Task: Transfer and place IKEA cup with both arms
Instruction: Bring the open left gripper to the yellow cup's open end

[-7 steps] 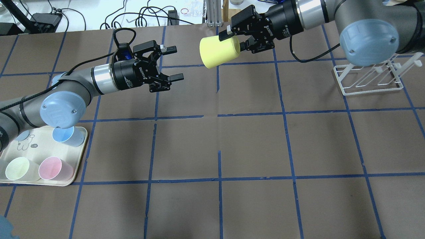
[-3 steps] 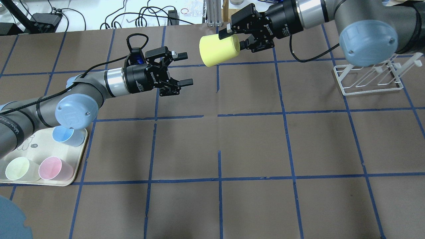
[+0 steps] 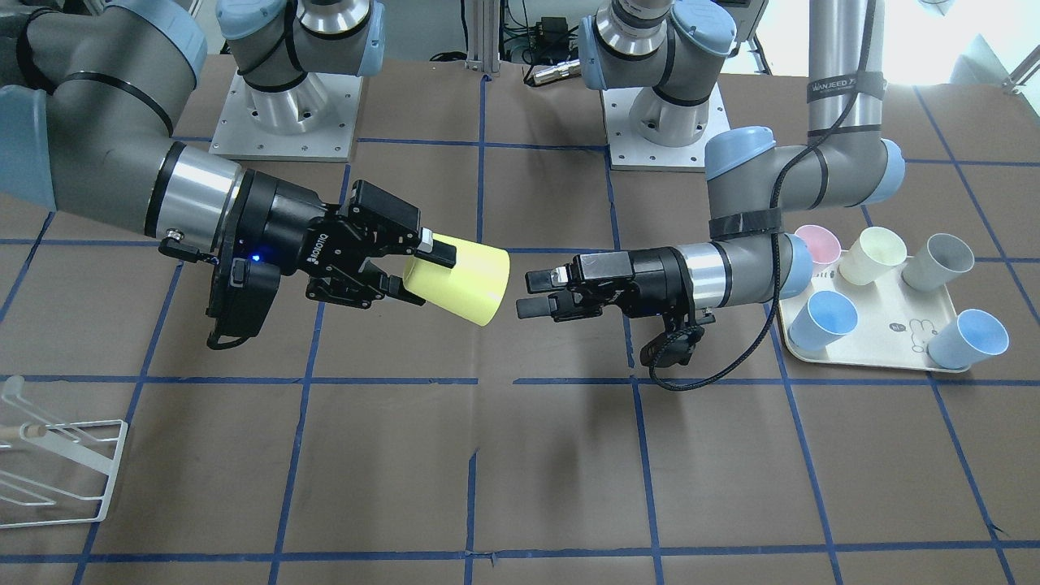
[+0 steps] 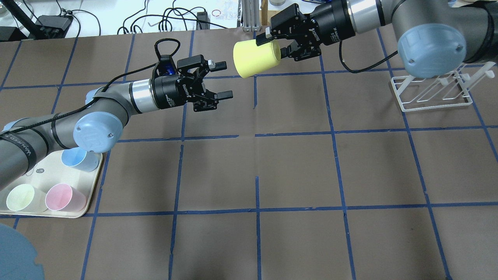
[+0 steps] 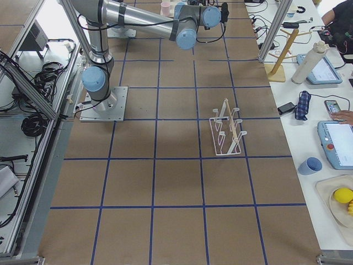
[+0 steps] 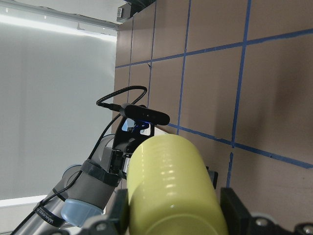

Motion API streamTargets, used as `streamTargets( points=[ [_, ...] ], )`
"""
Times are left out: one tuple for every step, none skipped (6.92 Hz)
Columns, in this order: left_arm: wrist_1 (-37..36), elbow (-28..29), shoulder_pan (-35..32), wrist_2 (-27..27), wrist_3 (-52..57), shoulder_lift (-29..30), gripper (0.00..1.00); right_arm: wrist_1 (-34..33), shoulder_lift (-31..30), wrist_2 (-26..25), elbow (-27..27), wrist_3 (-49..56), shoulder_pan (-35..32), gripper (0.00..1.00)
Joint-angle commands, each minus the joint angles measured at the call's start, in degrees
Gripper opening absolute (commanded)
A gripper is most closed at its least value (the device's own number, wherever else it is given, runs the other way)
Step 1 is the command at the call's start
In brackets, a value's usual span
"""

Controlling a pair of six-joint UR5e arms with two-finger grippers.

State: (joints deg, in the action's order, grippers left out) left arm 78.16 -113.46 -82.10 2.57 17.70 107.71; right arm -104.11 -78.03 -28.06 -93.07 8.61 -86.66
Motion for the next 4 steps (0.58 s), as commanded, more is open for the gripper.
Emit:
streamTargets(
  points=[
    [-1.34,0.08,-0.86,2.79,-0.64,0.65,0.96,-0.13,0.16,0.02,-0.09,0.09,0.00,0.50],
    [-2.65,0.08,-1.21,4.80,-1.17,1.09,0.96,-0.56,0.33,0.02,-0.18,0.00,0.00,0.50],
    [-3.53,-0.01,-2.26,5.25,-1.18,1.53,0.96,-0.65,0.33,0.02,-0.27,0.00,0.00,0.50],
    [-3.72,0.08,-2.53,5.17,-1.18,1.80,0.96,-0.74,0.33,0.02,-0.27,0.09,0.00,0.50]
  ],
)
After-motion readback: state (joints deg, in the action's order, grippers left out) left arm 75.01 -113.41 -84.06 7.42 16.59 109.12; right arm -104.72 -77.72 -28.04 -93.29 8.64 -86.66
